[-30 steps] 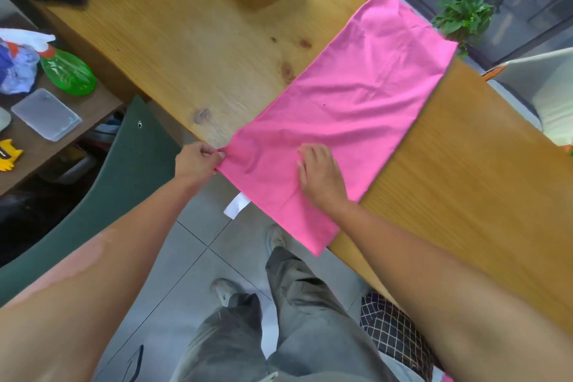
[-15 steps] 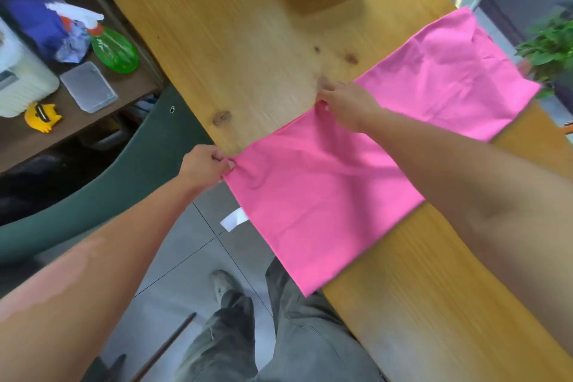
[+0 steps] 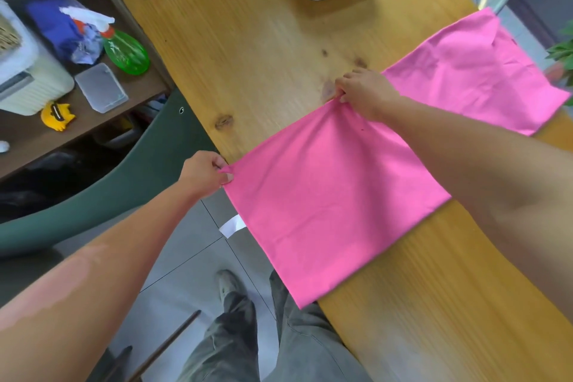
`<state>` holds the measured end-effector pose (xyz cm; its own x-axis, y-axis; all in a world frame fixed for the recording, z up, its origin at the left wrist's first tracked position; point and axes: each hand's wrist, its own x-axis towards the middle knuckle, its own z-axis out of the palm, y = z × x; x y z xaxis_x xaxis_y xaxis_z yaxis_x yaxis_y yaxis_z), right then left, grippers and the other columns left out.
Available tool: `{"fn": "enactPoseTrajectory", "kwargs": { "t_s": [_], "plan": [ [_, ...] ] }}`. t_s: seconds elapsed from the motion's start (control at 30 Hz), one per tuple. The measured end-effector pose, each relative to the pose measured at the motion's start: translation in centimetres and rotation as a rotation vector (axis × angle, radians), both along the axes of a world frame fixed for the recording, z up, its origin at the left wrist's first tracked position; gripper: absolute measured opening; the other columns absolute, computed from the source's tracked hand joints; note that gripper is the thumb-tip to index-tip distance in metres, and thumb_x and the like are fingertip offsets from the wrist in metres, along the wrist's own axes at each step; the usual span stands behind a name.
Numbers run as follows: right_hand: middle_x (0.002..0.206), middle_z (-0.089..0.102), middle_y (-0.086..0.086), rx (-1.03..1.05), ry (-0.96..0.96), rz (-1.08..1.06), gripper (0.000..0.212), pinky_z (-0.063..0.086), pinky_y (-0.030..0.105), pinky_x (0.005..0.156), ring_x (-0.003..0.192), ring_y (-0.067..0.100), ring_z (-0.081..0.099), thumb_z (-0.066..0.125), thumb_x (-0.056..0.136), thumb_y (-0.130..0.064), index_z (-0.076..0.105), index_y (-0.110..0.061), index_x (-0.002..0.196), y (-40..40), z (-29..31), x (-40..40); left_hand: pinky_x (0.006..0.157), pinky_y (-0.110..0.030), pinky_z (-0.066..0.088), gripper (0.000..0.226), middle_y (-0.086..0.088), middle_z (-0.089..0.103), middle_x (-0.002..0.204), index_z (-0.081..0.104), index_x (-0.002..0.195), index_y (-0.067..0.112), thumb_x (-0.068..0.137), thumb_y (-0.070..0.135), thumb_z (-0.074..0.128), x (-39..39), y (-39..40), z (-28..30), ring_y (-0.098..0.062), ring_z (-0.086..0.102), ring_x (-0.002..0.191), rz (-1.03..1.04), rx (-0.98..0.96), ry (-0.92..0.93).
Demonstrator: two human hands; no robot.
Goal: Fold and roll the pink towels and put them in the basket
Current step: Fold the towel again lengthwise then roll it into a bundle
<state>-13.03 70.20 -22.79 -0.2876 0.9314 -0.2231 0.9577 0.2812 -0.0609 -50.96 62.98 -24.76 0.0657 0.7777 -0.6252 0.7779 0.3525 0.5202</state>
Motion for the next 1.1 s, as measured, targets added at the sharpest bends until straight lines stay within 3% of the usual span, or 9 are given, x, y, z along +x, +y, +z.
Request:
{"fn": "enactPoseTrajectory", "kwargs": {
  "t_s": [0.17, 0.3, 0.4, 0.67, 0.87, 0.97, 1.1],
  "plan": [
    [0.109, 0.065, 0.01, 0.041, 0.048, -0.056, 0.017, 0.041, 0.039, 0.088, 0.105, 0.029, 0.054, 0.056, 0.1, -0.024, 0.062, -0.011, 0.109, -0.7, -0.2, 0.7, 0.061, -0.028, 0.046, 0.017, -0.006, 0.065, 0.086, 0.064, 0.092, 0.006, 0.08, 0.005, 0.075, 0.8, 0.0, 0.1, -0.026, 0.063, 0.082, -0.004, -0.007, 0.102],
    [0.123, 0.06, 0.014, 0.209, 0.155, -0.253, 0.026, 0.042, 0.046, 0.099, 0.116, 0.034, 0.052, 0.047, 0.102, -0.02, 0.059, -0.007, 0.122, -2.3, -0.2, 3.0, 0.076, -0.042, 0.041, 0.026, -0.012, 0.048, 0.104, 0.048, 0.1, 0.006, 0.078, 0.013, 0.061, 3.5, 0.3, 1.4, -0.033, 0.047, 0.095, -0.074, 0.295, 0.301],
    [0.123, 0.059, 0.014, 0.199, 0.179, -0.361, 0.027, 0.044, 0.048, 0.095, 0.116, 0.034, 0.051, 0.048, 0.101, -0.019, 0.058, -0.007, 0.123, -3.5, 0.0, 5.8, 0.08, -0.04, 0.039, 0.022, -0.012, 0.048, 0.104, 0.047, 0.098, 0.008, 0.08, 0.012, 0.06, 7.2, 0.9, 2.3, -0.033, 0.046, 0.1, -0.277, 0.462, 0.2],
    [0.127, 0.055, 0.014, 0.114, 0.107, -0.607, 0.032, 0.044, 0.048, 0.096, 0.119, 0.035, 0.05, 0.055, 0.098, -0.024, 0.056, -0.011, 0.128, -6.8, -0.6, 12.7, 0.094, -0.036, 0.042, 0.027, -0.014, 0.058, 0.118, 0.061, 0.115, 0.006, 0.088, 0.009, 0.064, 19.1, 2.4, 3.5, -0.032, 0.058, 0.108, -0.657, 0.406, -0.06],
    [0.125, 0.056, 0.009, 0.148, 0.092, -0.745, 0.033, 0.042, 0.045, 0.095, 0.119, 0.031, 0.05, 0.055, 0.097, -0.031, 0.056, -0.018, 0.128, -11.3, -0.5, 16.3, 0.093, -0.04, 0.048, 0.02, -0.011, 0.064, 0.113, 0.063, 0.109, 0.007, 0.089, 0.007, 0.067, 26.9, 5.3, 4.1, -0.03, 0.063, 0.102, -0.764, 0.447, -0.119],
    [0.128, 0.055, 0.005, 0.129, 0.064, -0.816, 0.036, 0.04, 0.044, 0.096, 0.121, 0.028, 0.049, 0.054, 0.097, -0.035, 0.054, -0.02, 0.13, -12.5, -0.3, 17.3, 0.085, -0.033, 0.047, 0.022, -0.012, 0.063, 0.112, 0.063, 0.11, 0.006, 0.089, 0.005, 0.067, 30.7, 7.8, 4.2, -0.031, 0.064, 0.097, -0.771, 0.442, -0.139],
    [0.134, 0.051, 0.005, 0.096, 0.057, -0.954, 0.041, 0.039, 0.044, 0.099, 0.123, 0.028, 0.046, 0.054, 0.098, -0.037, 0.051, -0.018, 0.134, -12.6, -0.2, 18.8, 0.087, -0.038, 0.05, 0.024, -0.015, 0.064, 0.114, 0.064, 0.113, 0.004, 0.09, 0.01, 0.067, 36.9, 12.4, 3.9, -0.033, 0.065, 0.098, -0.765, 0.486, -0.132]
  ]
}}
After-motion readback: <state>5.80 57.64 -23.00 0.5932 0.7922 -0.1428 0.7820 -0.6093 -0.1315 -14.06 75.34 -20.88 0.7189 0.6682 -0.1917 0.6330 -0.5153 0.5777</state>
